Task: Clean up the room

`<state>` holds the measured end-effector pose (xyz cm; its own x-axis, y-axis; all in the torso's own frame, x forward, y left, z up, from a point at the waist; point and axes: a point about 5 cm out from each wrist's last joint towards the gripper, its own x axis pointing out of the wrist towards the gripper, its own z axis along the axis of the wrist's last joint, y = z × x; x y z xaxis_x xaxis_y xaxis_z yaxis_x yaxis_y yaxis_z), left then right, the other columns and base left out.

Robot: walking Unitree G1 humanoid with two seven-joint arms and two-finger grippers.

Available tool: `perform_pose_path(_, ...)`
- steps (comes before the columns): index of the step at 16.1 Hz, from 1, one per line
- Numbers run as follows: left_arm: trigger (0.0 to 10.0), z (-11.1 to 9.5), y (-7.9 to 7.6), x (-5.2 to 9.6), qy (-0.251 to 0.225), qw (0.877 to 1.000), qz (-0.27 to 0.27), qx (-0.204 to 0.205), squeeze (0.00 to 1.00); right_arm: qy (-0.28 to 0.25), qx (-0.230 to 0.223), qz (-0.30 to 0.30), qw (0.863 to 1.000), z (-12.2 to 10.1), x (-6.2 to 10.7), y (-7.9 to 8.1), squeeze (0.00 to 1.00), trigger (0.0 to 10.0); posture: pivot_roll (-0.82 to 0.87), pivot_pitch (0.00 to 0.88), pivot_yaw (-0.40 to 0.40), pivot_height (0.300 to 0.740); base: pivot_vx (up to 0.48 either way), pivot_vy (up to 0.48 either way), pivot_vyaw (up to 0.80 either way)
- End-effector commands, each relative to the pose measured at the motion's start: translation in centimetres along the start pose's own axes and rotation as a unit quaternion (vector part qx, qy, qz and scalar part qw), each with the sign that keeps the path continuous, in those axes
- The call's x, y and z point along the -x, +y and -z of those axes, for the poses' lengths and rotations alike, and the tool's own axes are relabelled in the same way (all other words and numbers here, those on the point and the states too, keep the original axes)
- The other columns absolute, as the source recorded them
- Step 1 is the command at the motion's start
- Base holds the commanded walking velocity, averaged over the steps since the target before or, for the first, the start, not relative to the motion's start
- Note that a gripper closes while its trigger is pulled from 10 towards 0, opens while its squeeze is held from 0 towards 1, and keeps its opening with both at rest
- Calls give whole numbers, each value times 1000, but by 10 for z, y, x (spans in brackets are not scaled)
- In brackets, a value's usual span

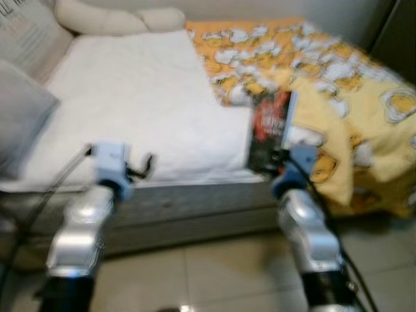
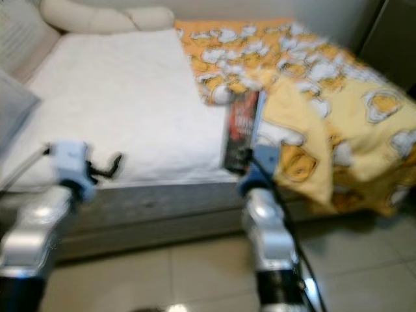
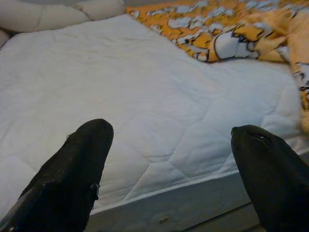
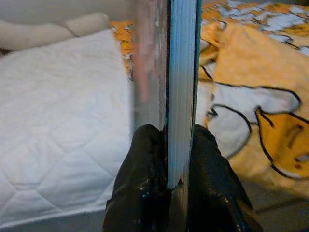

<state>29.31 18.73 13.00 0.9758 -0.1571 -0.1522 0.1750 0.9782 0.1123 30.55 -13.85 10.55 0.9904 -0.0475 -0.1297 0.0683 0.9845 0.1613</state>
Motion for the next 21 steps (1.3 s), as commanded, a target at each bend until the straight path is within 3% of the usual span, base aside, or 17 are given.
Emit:
perform_pose_path(1, 10000, -1, 5, 2, 0, 1000, -8, -6, 0, -28, -3, 2, 1000, -12, -1, -1, 0, 10000, 59, 0, -8, 740, 0, 428, 0)
perform_pose_path(8, 10000, 1, 5, 0, 0, 1000, -11, -1, 0, -19, -1, -2, 1000, -11, -1, -3, 0, 10000, 51, 0, -11, 740, 0, 426, 0)
perform_pose_path(10, 10000, -2, 5, -2, -7, 1000, -13, 0, 0, -23, 4, -16, 1000, -12, -1, 1, 0, 10000, 48, 0, -7, 740, 0, 0, 0)
perform_pose_path(11, 10000, -2, 4, -2, -8, 1000, -12, 3, 0, -35, -6, -32, 999, -14, 1, 4, 0, 0, 47, 0, -2, 740, 0, 0, 0)
perform_pose_path(12, 10000, -3, 4, -2, -9, 1000, -12, 4, 0, -37, -9, -34, 999, -14, 2, 4, 0, 0, 47, 0, -2, 740, 0, 0, 0)
perform_pose_path(14, 10000, -7, 3, -3, -22, 1000, -9, 4, 0, -26, 5, -19, 999, -13, -1, 2, 0, 10000, 48, 0, -2, 740, 0, 0, 0)
perform_pose_path(18, 10000, -8, 7, -5, -23, 1000, -19, -1, 0, -25, 34, -30, 999, -15, -5, 6, 0, 10000, 53, 0, -8, 740, 0, 0, 0)
perform_pose_path(21, 10000, -11, 11, -5, -28, 999, -23, 4, 0, -10, 40, -58, 997, -13, -4, 14, 0, 10000, 48, 0, -7, 740, 0, 0, 698)
